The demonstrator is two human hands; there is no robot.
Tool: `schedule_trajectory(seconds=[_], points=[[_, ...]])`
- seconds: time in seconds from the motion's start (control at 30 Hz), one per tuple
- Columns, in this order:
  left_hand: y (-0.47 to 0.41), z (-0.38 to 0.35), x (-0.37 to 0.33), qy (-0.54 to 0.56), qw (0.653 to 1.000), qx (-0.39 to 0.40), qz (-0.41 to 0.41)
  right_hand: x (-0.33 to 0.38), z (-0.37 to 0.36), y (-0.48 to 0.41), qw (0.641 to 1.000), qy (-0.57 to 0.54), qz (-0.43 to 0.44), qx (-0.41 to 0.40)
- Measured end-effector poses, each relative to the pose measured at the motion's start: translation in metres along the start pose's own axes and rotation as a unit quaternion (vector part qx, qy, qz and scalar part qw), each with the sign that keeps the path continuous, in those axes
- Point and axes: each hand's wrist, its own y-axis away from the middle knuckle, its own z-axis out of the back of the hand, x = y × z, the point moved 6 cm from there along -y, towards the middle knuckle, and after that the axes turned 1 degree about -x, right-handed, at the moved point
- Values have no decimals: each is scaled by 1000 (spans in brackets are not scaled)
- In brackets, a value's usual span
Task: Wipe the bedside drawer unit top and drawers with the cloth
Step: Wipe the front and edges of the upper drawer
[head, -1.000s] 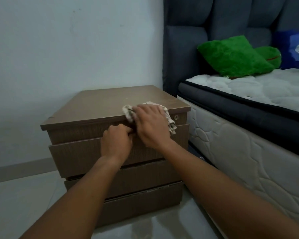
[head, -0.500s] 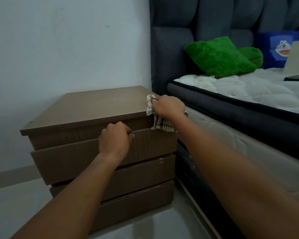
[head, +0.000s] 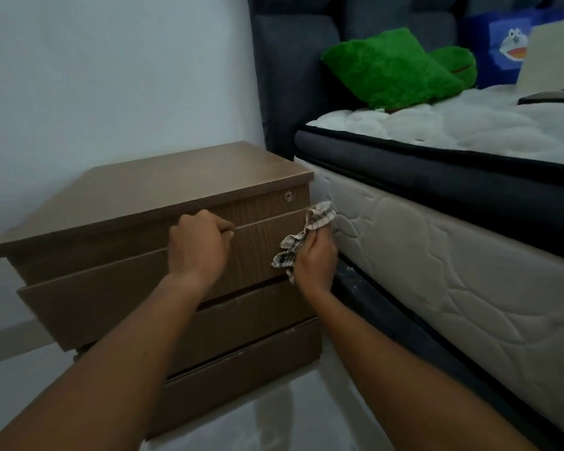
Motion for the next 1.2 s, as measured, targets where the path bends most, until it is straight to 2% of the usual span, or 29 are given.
schedule_trajectory(seconds=[0.13, 0.2, 0.3, 0.4, 0.47, 0.53, 0.63, 0.73, 0.8, 0.9, 0.97, 1.03, 1.2], points=[[-2, -1, 2, 7, 1000, 9, -5, -69, -4, 49, 984, -8, -163, 66], [-3, 1, 3, 4, 1000, 11, -10, -79, -1, 61, 982, -9, -175, 68], [0, 1, 4, 14, 1000, -2, -18, -45, 9, 46, 988, -69, -135, -5], [5, -1, 5, 18, 1000, -19, -7, 11, 2, 23, 992, -108, -47, -42], [5, -2, 5, 15, 1000, -22, -1, 34, -14, 17, 999, -43, -2, -27], [4, 1, 5, 9, 1000, -15, 0, 38, -24, 18, 1000, 22, 1, -12], [3, 6, 7, 2, 1000, 1, -4, 40, -26, 29, 997, 70, 43, -5], [5, 9, 6, -9, 1000, 0, -17, 59, -47, 61, 963, 142, 215, 82], [6, 12, 6, -6, 1000, -2, -20, 68, -53, 74, 944, 146, 276, 109], [5, 13, 6, -8, 1000, 17, -25, 69, -42, 55, 926, 208, 300, 95], [5, 14, 7, -6, 1000, 21, -20, 67, -27, 30, 924, 241, 287, 72], [10, 16, 6, 7, 1000, 21, -17, 64, -8, 10, 933, 233, 270, 52], [24, 28, 5, 59, 997, 34, -44, 69, 26, 5, 936, 193, 294, 31]])
